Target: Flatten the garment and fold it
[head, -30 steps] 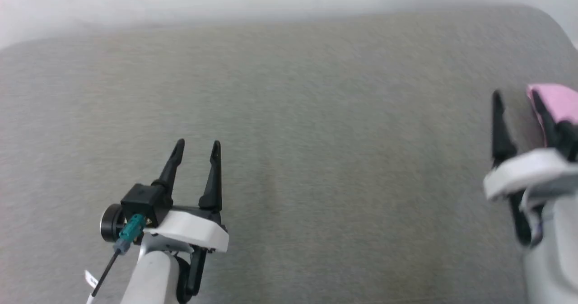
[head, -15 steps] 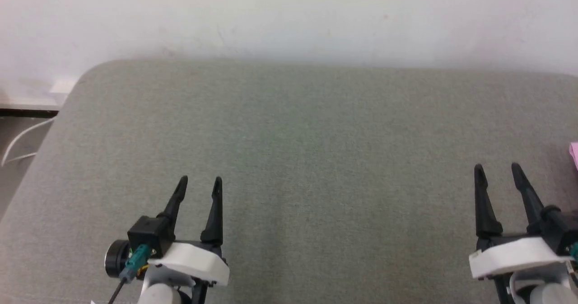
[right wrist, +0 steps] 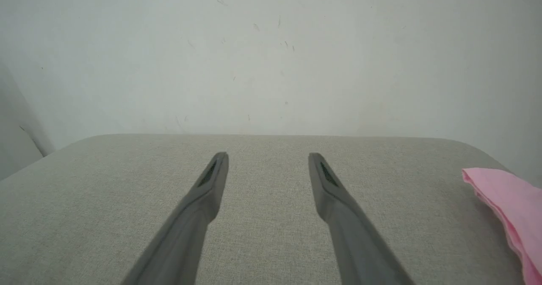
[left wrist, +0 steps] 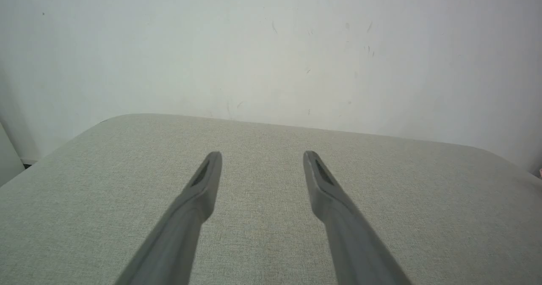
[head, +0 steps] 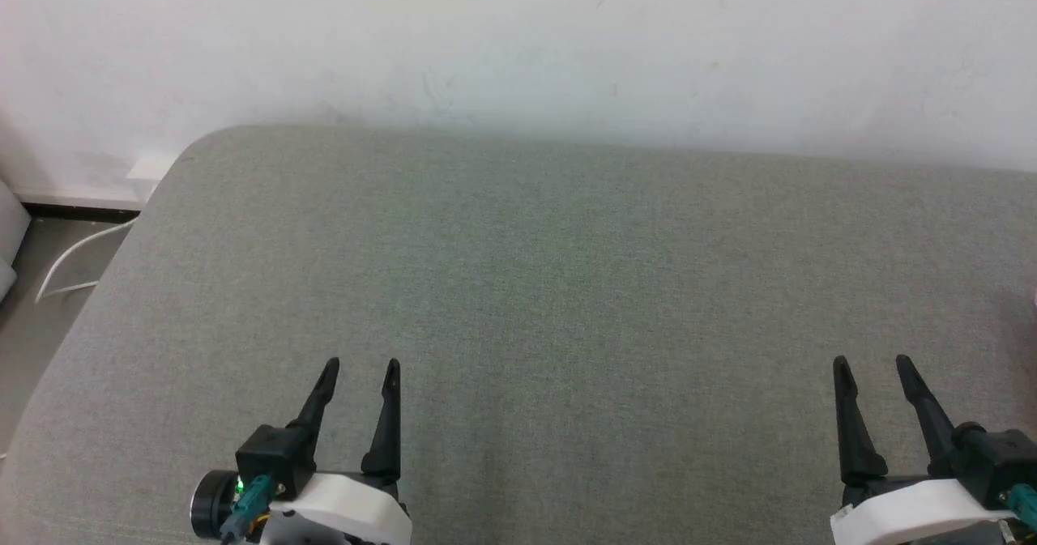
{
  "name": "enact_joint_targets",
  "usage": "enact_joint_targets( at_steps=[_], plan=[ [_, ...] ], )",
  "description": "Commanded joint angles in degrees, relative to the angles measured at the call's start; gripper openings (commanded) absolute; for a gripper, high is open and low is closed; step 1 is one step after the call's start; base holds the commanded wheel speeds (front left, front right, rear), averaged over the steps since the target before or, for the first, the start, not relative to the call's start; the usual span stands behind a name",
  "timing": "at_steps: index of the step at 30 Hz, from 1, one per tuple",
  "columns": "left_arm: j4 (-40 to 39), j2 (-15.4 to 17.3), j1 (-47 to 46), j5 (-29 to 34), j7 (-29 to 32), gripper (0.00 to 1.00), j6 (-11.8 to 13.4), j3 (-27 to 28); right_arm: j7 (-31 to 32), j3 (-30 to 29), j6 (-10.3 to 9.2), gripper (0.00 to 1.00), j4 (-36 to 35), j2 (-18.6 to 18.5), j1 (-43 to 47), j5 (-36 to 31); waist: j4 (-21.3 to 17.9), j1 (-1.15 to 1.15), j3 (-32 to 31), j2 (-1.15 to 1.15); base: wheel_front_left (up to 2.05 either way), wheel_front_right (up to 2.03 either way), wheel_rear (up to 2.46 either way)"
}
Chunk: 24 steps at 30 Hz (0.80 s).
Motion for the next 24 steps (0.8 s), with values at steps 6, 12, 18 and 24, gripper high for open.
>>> enact_joint_targets(
  at_steps=[6,12,18,24],
  plan=[
    [-0.1,-0.3,0.9,0.1,-0.3,1.00,0.5,0.3,-0.1,0.2,-0.11,1.00,0.0,0.2,1.0,0.7,-0.2,0.00,0.3,0.00,0.00,0.00,0.00],
    [0.0,0.0,0.5,0.0,0.1,0.00,0.0,0.0,0.1,0.1,0.00,0.00,0.1,0.0,0.4,0.5,-0.2,0.01,0.3,0.00,0.00,0.00,0.00],
    [0.0,0.0,0.5,0.0,0.1,0.00,0.0,0.0,0.2,0.1,0.01,0.00,0.1,0.0,0.4,0.4,-0.3,0.01,0.3,0.00,0.00,0.00,0.00],
    [0.0,0.0,0.5,0.0,0.1,0.00,0.0,-0.1,0.2,0.1,0.01,0.00,0.1,0.0,0.4,0.5,-0.3,0.02,0.3,0.00,0.00,0.00,0.00]
  ],
)
